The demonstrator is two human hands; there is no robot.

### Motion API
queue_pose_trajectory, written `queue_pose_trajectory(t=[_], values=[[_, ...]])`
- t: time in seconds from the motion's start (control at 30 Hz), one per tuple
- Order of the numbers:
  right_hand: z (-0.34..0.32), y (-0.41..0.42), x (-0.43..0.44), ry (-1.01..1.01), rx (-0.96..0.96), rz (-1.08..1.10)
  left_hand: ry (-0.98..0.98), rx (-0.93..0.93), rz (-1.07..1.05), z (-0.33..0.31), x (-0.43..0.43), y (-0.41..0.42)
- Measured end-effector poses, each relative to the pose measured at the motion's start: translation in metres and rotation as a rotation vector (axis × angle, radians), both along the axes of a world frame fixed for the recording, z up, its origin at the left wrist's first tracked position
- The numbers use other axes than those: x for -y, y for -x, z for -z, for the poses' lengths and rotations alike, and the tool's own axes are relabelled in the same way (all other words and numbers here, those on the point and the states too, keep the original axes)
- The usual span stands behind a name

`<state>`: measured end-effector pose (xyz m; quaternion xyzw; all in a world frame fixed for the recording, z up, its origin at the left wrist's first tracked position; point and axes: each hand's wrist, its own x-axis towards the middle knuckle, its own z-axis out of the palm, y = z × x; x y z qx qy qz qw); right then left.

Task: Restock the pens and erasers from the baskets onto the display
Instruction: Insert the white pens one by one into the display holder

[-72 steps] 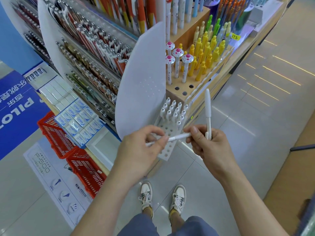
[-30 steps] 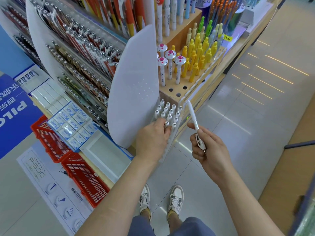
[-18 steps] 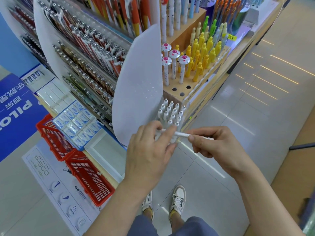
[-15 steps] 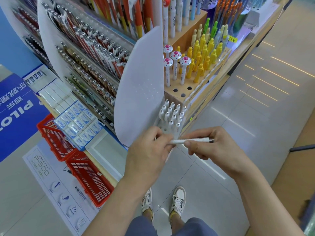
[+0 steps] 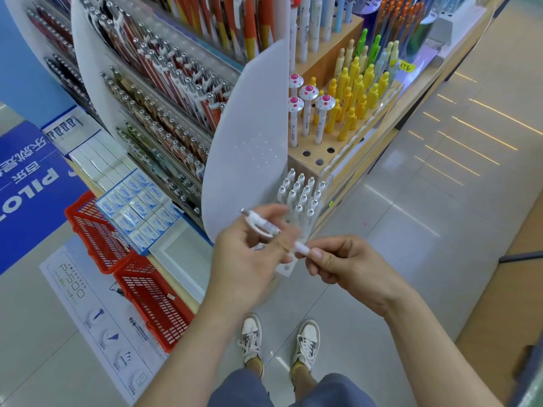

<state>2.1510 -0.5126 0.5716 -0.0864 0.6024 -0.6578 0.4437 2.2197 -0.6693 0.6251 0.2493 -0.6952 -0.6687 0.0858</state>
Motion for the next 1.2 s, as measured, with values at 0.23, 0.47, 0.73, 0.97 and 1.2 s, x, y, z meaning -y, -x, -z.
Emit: queue_pose_trajectory(t=[0.23,0.47,0.73,0.97,1.2], values=[[0.014,-0.001,0.006,-0.147,0.003,0.192,0.101,-0.116,-0.082,-0.005,0.018,0.002],[0.031,0.001,0.009,-0.309,-0.01,0.324,0.598,-0.107,-0.062,0.035,0.015,0.02],[0.035,-0.001,0.011,-0.309,0.013,0.327,0.76,-0.062,-0.051,0.062,0.014,0.04],[0.037,0.001,0.012,-0.284,0.016,0.331,0.87,-0.031,0.024,0.06,0.022,0.041],[0.037,0.002,0.015,-0.259,0.013,0.364,0.894,0.033,0.104,0.072,0.015,0.043]])
